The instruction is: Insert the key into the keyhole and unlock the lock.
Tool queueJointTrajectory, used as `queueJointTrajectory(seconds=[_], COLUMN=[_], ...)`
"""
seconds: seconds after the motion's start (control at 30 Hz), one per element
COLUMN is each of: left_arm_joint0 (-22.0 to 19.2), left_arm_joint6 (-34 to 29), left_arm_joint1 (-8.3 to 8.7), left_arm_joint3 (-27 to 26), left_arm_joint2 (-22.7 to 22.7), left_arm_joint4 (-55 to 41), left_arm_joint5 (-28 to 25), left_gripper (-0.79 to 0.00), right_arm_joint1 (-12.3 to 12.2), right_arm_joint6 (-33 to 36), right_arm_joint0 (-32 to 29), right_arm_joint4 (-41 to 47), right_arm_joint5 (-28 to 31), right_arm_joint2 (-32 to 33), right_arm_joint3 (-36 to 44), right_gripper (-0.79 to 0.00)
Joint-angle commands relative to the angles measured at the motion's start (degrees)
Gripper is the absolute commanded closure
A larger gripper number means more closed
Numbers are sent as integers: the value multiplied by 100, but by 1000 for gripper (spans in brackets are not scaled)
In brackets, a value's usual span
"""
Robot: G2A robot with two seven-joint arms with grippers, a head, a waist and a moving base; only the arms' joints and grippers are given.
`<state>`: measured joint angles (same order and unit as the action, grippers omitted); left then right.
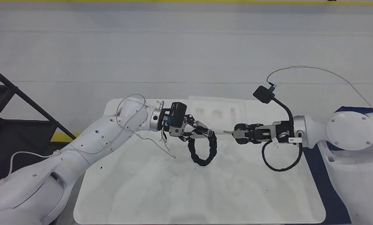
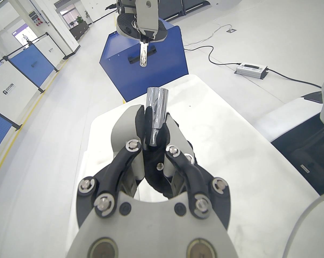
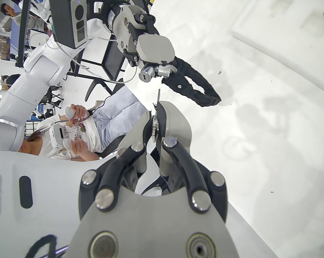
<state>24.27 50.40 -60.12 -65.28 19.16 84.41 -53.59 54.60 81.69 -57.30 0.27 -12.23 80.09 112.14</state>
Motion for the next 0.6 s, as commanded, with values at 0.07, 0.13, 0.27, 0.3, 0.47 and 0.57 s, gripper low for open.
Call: queueJointTrajectory(seconds=[0.07,0.13,0.27,0.3,0.47,0.57], left_arm_joint0=[0,0,0,82,195,198], left_arm_joint6=[0,0,0,-112,-272,-231], left_arm_joint1=[0,0,0,-4,-95,-189], left_arm_joint3=[0,0,0,-15,-73,-18], left_arm_joint2=[0,0,0,4,43,24], left_arm_joint4=[0,0,0,-38,-172,-68], left_arm_joint5=[0,0,0,66,-60,-20], left_gripper=[0,0,0,0,0,0], right_arm_joint1=[0,0,-18,-31,-79,-91], right_arm_joint6=[0,0,-75,-5,347,480], right_arm_joint0=[0,0,-74,-53,165,311], right_arm_joint4=[0,0,-155,-257,-618,-725], right_arm_joint5=[0,0,47,33,-112,-216], right_arm_joint2=[0,0,-63,-96,-314,-483], right_arm_joint3=[0,0,99,182,508,666], right_gripper=[0,0,0,0,0,0])
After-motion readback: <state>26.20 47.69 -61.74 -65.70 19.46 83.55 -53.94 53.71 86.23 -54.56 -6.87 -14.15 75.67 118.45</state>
